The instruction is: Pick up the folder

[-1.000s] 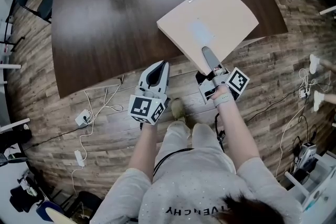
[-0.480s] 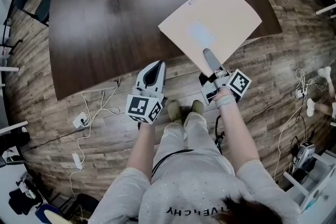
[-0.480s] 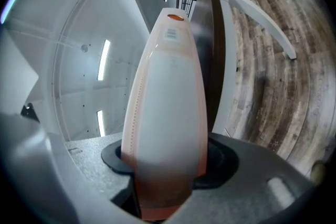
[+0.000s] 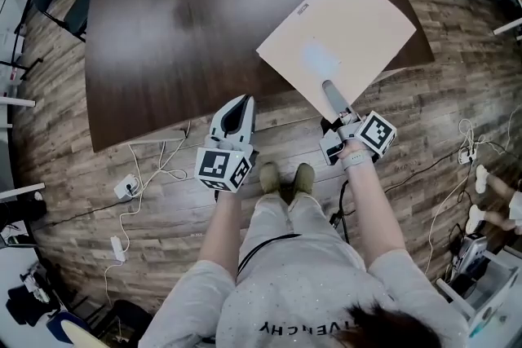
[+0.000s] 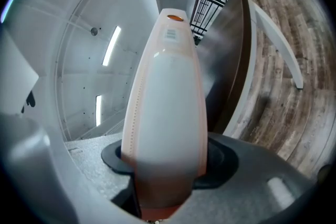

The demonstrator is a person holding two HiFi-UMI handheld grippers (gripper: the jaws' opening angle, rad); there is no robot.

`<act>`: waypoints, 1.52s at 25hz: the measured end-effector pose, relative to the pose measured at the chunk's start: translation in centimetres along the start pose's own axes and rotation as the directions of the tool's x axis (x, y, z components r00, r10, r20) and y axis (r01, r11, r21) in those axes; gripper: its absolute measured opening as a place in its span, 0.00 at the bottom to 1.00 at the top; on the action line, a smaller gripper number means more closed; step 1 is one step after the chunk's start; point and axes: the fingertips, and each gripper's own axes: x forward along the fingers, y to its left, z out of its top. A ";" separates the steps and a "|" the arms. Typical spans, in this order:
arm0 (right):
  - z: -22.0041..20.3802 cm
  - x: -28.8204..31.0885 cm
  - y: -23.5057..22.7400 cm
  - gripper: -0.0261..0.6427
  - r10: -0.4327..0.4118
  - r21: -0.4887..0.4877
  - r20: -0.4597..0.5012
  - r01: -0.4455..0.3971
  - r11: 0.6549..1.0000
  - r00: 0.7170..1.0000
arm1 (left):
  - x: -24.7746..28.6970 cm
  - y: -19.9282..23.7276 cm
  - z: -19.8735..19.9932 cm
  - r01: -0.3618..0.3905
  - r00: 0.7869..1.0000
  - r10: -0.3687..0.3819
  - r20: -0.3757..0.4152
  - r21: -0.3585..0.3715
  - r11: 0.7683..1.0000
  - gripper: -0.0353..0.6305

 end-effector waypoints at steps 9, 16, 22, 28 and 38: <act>2.0 -0.7 1.7 0.42 -0.006 -0.150 -0.002 0.005 0.989 1.000 | -1.0 1.0 1.7 -0.053 0.998 0.053 0.015 0.013 0.998 0.05; 3.2 -0.9 3.9 0.42 0.068 -0.211 0.006 -0.065 0.975 0.998 | -1.4 1.0 2.6 -0.076 0.997 0.076 0.020 0.024 0.997 0.05; 4.4 -1.4 4.8 0.42 0.074 -0.254 0.025 -0.065 0.965 0.997 | -1.5 0.9 3.3 -0.091 0.996 0.091 0.023 0.030 0.995 0.05; 5.4 -2.2 5.3 0.42 0.041 -0.309 0.045 -0.025 0.951 0.998 | -1.6 0.9 4.3 -0.103 0.994 0.102 0.036 0.038 0.994 0.05; 7.2 -3.2 6.9 0.42 0.033 -0.437 0.048 -0.008 0.900 0.998 | -1.1 0.0 6.1 -0.111 0.993 0.108 0.052 0.051 0.993 0.05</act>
